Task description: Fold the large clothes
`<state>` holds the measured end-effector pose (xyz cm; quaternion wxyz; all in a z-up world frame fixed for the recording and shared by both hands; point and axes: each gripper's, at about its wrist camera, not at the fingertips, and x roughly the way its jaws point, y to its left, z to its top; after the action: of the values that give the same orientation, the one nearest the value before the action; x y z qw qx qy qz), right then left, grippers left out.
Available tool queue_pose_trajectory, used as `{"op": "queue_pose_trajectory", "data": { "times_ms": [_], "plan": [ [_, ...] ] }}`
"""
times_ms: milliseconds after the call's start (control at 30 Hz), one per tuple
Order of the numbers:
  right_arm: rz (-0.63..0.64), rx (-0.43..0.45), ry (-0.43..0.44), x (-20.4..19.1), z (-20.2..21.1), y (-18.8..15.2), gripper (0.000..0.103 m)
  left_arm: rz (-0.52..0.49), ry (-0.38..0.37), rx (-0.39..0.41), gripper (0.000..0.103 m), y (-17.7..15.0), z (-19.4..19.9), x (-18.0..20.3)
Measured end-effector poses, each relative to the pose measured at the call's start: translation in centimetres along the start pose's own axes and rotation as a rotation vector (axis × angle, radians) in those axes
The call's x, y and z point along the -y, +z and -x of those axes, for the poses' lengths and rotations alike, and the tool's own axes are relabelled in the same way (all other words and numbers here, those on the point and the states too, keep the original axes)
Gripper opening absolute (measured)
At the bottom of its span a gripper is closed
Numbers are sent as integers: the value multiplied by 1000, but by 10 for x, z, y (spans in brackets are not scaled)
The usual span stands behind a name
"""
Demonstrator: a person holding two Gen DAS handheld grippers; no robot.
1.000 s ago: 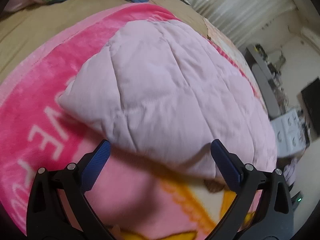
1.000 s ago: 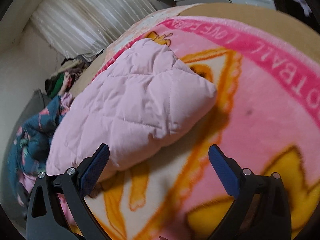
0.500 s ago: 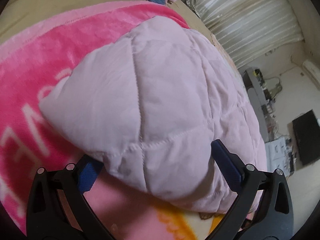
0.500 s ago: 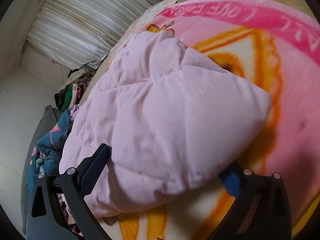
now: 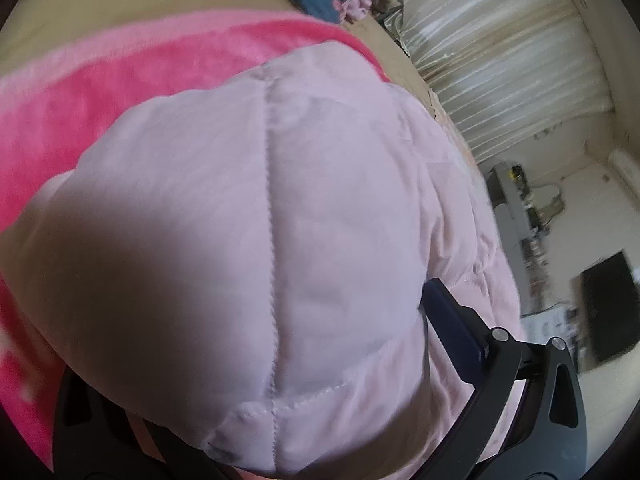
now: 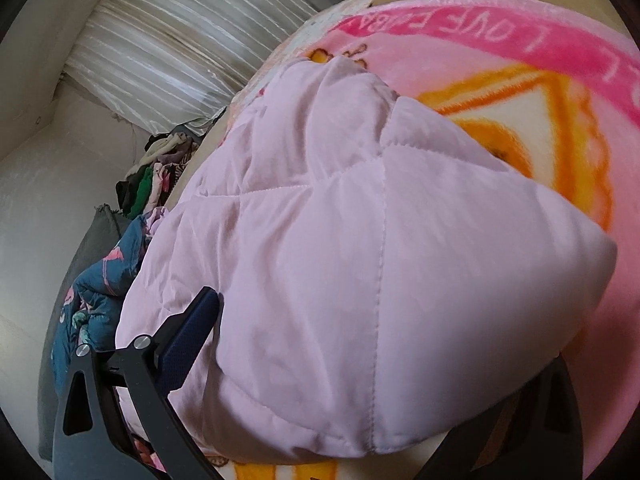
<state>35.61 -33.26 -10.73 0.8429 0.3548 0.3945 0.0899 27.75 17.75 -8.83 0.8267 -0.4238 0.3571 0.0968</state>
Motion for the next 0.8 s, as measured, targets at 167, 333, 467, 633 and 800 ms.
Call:
{"op": "queue_pose_trajectory", "data": {
  "times_ms": [167,333,467,633,800],
  "plan": [
    [119,21,-18,-17,7,-3,65,-191,86,67,70,-6,12,31],
    [315,63,-88,-48,14,-10,43,-427,159,120,47,-15,24,70],
    [465,77,-156,-71,13,-15,36,-527,187,144,38,-18,30,86],
    [627,100,-195,-90,14,-18,32,-603,201,172,33,-23,38,98],
    [745,141,-197,-111,25,-16,29,-663,198,192,30,-23,48,114]
  ]
}}
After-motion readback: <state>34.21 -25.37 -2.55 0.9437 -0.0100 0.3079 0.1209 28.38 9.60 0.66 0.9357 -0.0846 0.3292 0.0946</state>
